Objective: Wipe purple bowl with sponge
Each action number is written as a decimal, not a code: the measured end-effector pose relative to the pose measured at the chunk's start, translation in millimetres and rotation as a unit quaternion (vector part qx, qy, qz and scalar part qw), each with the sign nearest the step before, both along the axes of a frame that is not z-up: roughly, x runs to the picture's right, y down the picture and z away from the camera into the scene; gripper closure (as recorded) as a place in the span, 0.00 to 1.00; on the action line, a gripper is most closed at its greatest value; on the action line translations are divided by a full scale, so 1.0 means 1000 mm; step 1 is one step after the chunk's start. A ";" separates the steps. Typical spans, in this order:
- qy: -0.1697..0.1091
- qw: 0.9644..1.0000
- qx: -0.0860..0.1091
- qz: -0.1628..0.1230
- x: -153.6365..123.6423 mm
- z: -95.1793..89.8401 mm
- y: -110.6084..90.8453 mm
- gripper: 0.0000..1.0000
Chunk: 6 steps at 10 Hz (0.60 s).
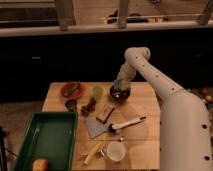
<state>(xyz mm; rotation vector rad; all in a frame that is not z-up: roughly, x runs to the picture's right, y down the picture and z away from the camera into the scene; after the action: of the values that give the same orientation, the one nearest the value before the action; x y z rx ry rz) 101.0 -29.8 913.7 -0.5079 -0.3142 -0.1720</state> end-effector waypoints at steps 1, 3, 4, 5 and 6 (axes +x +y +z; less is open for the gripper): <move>-0.010 1.000 -0.001 -0.014 -0.014 0.001 0.001 1.00; -0.030 0.999 -0.008 -0.039 -0.034 -0.002 0.011 1.00; -0.041 0.998 -0.014 -0.052 -0.042 -0.008 0.021 1.00; -0.044 0.997 -0.024 -0.062 -0.042 -0.014 0.032 1.00; -0.046 0.996 -0.030 -0.067 -0.041 -0.018 0.039 1.00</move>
<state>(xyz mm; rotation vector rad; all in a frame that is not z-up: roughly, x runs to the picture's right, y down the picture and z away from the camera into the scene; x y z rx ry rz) 60.1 9.3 895.8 -0.5818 -0.3768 -0.3175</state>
